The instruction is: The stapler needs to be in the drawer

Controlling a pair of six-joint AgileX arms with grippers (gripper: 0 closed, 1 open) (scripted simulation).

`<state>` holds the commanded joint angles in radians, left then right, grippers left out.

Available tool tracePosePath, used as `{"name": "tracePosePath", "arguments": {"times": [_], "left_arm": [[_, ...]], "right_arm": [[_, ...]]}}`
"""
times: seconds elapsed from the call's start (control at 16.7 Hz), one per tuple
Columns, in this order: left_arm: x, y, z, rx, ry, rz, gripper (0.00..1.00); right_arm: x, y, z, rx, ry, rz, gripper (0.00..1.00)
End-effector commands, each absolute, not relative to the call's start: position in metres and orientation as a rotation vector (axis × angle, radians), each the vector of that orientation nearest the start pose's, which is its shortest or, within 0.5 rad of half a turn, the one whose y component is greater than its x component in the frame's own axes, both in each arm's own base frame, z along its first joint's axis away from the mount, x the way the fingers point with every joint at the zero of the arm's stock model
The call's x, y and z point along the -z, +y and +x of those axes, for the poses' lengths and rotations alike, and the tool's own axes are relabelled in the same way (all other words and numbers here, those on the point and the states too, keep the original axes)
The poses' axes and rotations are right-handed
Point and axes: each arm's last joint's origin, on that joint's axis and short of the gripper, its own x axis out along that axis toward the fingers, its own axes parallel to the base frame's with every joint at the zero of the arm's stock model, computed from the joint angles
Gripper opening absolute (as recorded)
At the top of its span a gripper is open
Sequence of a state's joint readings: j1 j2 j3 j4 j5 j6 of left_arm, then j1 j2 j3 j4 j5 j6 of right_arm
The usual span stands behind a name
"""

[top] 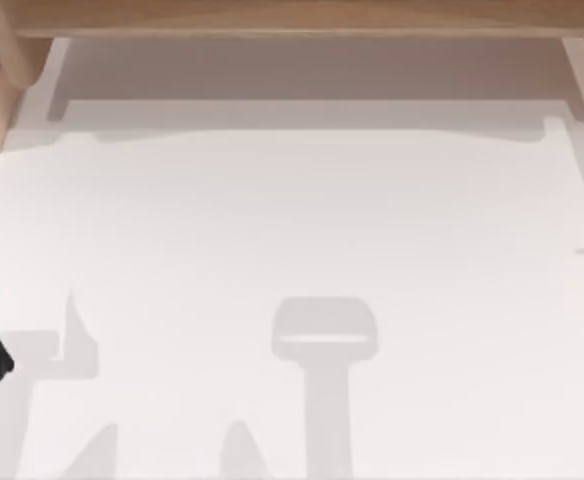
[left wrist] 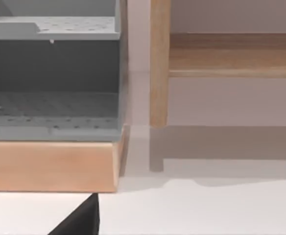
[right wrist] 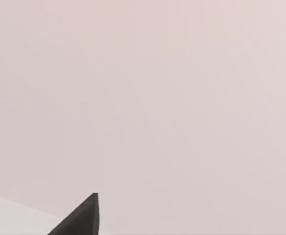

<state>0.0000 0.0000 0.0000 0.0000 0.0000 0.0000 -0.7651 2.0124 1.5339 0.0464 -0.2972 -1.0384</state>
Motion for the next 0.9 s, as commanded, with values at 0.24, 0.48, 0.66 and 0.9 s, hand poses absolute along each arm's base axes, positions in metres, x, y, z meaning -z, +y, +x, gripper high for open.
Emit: {"name": "tracePosePath", "arguments": {"times": [0.24,0.48,0.66,0.9], "left_arm": [[-0.160,-0.001,0.106,0.000,0.000,0.000,1.00],[-0.160,-0.001,0.106,0.000,0.000,0.000,1.00],[-0.160,-0.001,0.106,0.000,0.000,0.000,1.00],[-0.160,-0.001,0.106,0.000,0.000,0.000,1.00]], "right_arm": [[-0.192,-0.329,0.299,0.271,0.469,-1.027,1.00],[-0.139,-0.304,0.258,0.255,0.387,-1.222,1.00],[-0.111,-0.268,0.238,0.199,0.301,-1.349,1.00],[-0.093,-0.215,0.227,0.094,0.145,-1.488,1.00]]}}
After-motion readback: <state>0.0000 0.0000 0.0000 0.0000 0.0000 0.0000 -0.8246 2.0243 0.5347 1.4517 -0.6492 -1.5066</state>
